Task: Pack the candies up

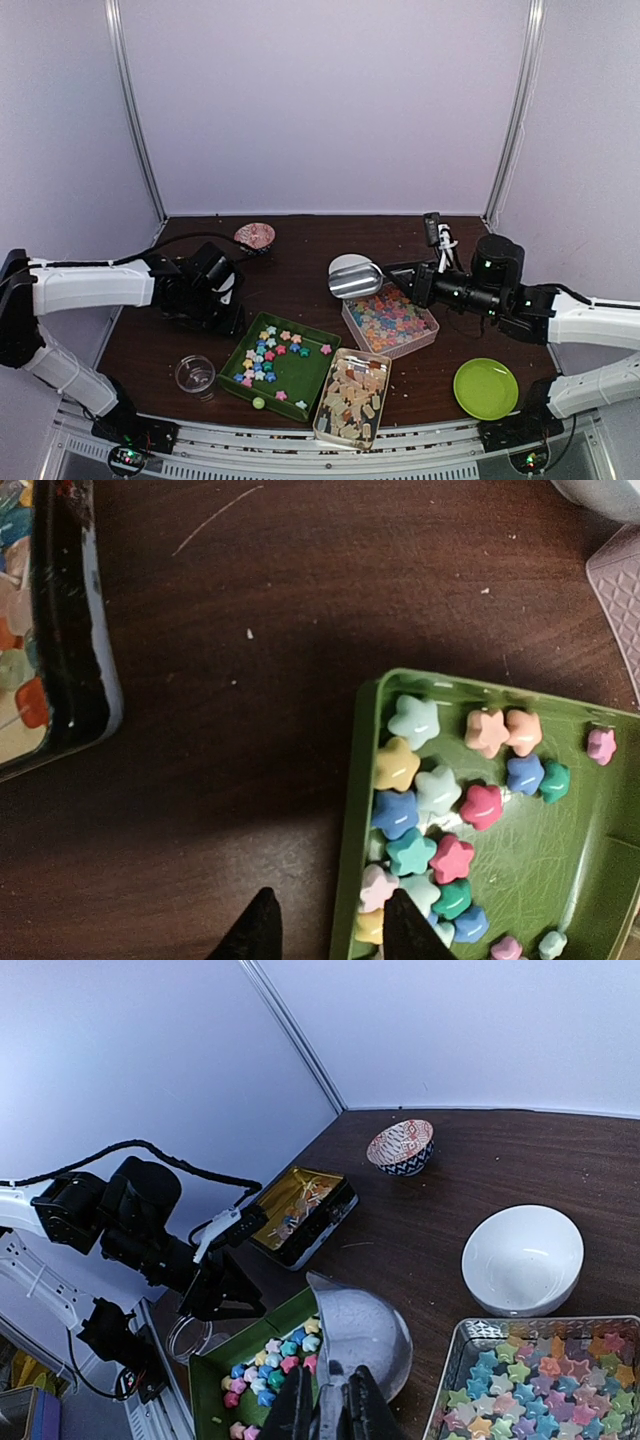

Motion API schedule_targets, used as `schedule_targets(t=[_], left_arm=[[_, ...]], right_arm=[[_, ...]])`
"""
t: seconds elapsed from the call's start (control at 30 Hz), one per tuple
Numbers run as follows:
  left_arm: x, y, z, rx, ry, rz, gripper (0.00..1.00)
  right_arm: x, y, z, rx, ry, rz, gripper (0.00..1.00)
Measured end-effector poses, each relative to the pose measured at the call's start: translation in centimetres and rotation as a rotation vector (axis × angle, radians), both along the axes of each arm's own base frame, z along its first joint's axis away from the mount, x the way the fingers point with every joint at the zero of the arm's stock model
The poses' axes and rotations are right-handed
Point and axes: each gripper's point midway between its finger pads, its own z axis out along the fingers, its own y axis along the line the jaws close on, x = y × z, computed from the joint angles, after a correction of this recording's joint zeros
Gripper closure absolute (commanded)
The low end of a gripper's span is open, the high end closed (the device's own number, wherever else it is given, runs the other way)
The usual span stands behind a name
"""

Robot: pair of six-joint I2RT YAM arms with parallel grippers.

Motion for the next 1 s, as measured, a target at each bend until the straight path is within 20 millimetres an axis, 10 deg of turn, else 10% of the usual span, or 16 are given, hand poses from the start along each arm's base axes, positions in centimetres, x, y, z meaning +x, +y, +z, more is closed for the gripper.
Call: schedule_targets(t=[0.5, 1.0], left_arm=[[3.2, -3.4, -2.0, 0.046, 0.024, -0.088, 0.99], [6.8, -5.4, -0.8, 0.128, -0.035, -0.19, 1.0]], right_arm=[[-0.5, -1.0, 1.5, 0.004, -0.048, -0.013, 1.0], [-0.8, -1.9, 1.6, -0.029, -0.067, -0.028, 1.0]])
